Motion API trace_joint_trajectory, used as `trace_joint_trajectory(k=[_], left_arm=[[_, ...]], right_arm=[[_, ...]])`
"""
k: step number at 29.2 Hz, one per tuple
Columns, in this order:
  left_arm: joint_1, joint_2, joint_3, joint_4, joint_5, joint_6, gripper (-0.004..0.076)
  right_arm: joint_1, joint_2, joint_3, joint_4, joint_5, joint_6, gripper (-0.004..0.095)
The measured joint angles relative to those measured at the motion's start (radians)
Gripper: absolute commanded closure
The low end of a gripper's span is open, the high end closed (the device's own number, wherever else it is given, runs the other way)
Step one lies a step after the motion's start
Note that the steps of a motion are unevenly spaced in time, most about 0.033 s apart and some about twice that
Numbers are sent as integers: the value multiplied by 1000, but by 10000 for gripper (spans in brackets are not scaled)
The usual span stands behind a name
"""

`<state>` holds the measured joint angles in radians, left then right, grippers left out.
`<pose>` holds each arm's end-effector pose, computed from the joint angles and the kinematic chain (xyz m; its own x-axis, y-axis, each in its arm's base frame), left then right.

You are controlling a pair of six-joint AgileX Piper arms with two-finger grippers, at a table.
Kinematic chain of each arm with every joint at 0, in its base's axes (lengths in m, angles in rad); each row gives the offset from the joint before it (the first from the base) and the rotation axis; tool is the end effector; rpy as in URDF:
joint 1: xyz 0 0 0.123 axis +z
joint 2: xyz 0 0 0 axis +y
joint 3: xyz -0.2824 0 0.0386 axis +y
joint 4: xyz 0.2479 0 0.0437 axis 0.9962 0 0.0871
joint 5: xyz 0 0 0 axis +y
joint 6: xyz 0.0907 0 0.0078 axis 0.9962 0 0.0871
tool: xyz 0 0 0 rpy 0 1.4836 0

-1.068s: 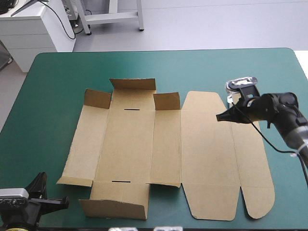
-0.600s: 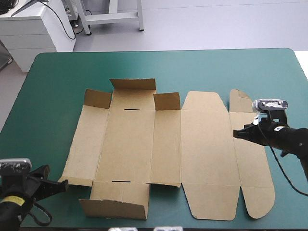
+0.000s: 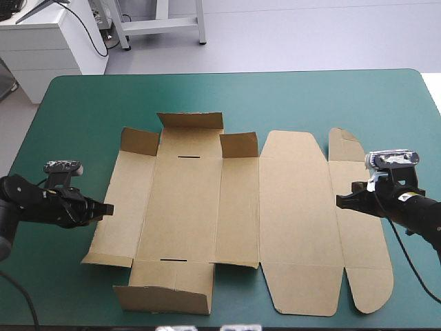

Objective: Fold the box

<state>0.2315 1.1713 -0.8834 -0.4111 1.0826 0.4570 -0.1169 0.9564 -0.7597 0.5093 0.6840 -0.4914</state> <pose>0.2048 0.0152 0.2889 -0.9192 0.0261 -0.3929 0.1312 0.9611 -0.2432 0.1870 0.0063 0.3127 -0.6489 -0.0031 -0.7608 -0.1718 0.9748 0.1425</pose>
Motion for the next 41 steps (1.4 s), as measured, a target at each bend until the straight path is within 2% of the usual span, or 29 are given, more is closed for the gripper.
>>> trace_joint_trajectory(k=[3, 8, 12, 18, 20, 22, 26, 28, 41], left_arm=[[148, 162, -69, -171, 82, 126, 712], [268, 295, -210, -215, 120, 158, 712], [288, 371, -286, -193, 121, 143, 712], [288, 439, -296, -172, 125, 123, 696], [288, 454, -296, -164, 125, 117, 650], [287, 463, -296, -167, 125, 117, 545], [274, 468, -282, -181, 125, 127, 276], [262, 468, -269, -185, 125, 106, 222], [183, 475, -221, -166, 122, 74, 267]], right_arm=[[0, -18, 0, -19, 6, 3, 908], [0, -25, 0, -54, 6, 13, 908], [0, -25, 1, -60, 5, 16, 908], [0, -25, 2, -62, -13, 15, 908], [0, -25, 2, -64, -17, 15, 908], [0, -25, 2, -65, -17, 15, 908], [0, -25, 2, -70, -17, 15, 908], [0, -25, 2, -71, -17, 15, 908], [0, -25, 2, -72, -17, 12, 908]])
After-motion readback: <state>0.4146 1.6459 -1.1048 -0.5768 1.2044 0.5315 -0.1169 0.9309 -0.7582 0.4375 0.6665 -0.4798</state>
